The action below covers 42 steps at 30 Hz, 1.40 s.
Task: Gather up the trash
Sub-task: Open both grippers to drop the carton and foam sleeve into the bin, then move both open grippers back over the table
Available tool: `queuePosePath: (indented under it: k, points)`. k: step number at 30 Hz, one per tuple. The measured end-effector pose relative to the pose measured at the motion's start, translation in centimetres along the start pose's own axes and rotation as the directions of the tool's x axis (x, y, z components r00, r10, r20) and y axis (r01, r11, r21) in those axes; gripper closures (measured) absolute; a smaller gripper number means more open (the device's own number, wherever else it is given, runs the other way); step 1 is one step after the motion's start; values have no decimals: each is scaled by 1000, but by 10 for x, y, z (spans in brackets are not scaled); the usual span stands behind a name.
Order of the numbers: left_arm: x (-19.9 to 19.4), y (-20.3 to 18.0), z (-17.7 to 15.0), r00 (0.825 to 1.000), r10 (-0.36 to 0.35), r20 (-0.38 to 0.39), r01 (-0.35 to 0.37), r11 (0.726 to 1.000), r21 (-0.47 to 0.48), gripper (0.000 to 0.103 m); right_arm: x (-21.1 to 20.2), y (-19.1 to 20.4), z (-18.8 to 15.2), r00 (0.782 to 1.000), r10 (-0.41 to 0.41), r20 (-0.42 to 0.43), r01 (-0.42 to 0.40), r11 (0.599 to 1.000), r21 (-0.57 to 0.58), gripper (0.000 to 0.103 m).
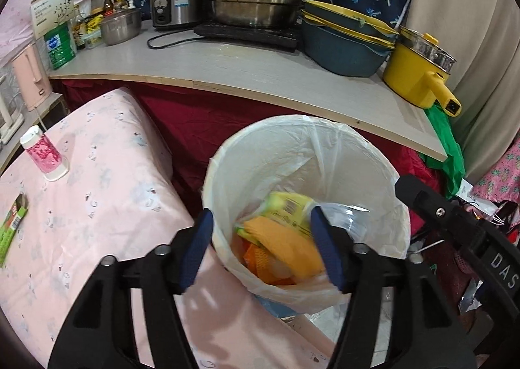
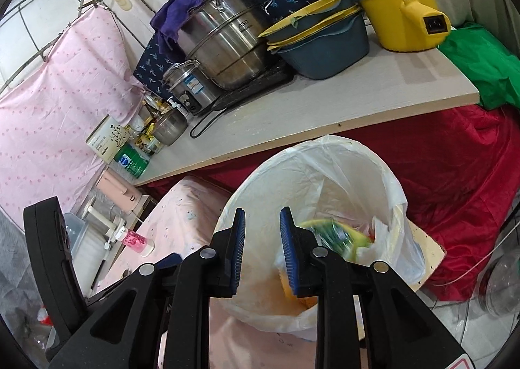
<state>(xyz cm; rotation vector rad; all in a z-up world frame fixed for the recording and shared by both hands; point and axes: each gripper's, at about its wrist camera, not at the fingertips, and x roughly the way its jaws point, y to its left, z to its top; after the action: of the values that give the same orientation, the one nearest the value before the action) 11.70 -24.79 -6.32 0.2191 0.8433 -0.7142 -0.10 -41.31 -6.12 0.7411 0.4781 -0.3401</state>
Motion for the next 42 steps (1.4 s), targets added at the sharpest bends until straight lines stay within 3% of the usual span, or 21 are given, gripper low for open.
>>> queuePosePath:
  k: [13, 21, 38, 42]
  points:
    - [-24, 41, -5, 998, 58, 34, -56, 997, -52, 38, 4, 32, -8, 1000, 10, -28, -11, 999, -39, 78]
    - [-44, 80, -17, 992, 117, 53, -111, 988, -106, 34, 6, 72, -21, 998, 31, -48, -37, 993, -115, 68]
    - [-92, 181, -52, 969, 239, 66, -216, 944, -248, 33, 25, 169, -70, 985, 97, -144, -132, 957, -258, 65]
    - [-101, 202, -62, 960, 271, 67, -243, 930, -277, 25, 30, 191, -83, 980, 108, -166, -153, 945, -289, 62]
